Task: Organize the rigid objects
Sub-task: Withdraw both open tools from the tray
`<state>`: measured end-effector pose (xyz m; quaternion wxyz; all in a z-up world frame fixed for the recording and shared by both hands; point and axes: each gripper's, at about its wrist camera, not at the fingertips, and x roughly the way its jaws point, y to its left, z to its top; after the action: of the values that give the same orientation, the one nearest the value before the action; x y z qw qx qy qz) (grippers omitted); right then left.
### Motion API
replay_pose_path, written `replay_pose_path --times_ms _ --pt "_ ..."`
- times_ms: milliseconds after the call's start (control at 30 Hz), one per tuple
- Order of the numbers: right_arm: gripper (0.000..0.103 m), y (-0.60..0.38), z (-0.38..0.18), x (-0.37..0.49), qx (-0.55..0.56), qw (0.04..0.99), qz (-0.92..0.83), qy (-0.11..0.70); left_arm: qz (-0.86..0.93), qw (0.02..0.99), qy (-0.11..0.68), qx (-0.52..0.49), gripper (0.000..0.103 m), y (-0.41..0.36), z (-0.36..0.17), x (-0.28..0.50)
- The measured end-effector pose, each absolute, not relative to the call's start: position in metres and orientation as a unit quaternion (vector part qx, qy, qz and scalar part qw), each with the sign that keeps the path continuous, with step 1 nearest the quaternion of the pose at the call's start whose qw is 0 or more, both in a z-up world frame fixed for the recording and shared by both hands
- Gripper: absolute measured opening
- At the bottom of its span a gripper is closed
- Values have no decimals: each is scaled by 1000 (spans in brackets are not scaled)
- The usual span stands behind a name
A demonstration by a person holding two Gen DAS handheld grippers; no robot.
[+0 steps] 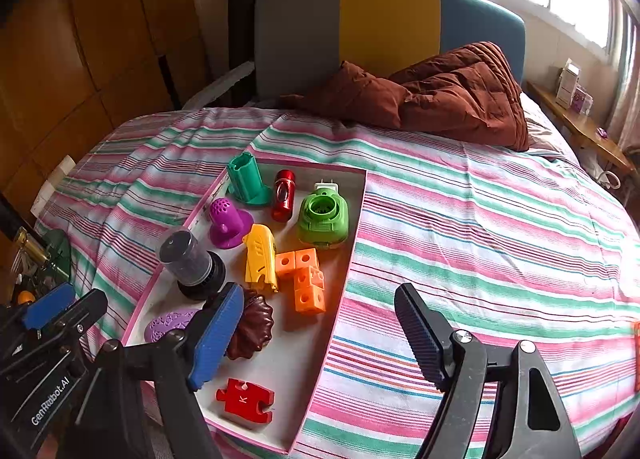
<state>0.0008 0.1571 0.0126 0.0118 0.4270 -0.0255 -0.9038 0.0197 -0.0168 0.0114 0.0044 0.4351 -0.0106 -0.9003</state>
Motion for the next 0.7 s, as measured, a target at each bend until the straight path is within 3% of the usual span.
replay_pose_path --times_ms 567,700 --pt "79 158 12 -6 427 3 -904 -29 -907 4 -30 419 42 -4 17 20" --pt "79 161 11 -6 426 2 -904 -33 -909 12 -25 415 36 -5 17 20"
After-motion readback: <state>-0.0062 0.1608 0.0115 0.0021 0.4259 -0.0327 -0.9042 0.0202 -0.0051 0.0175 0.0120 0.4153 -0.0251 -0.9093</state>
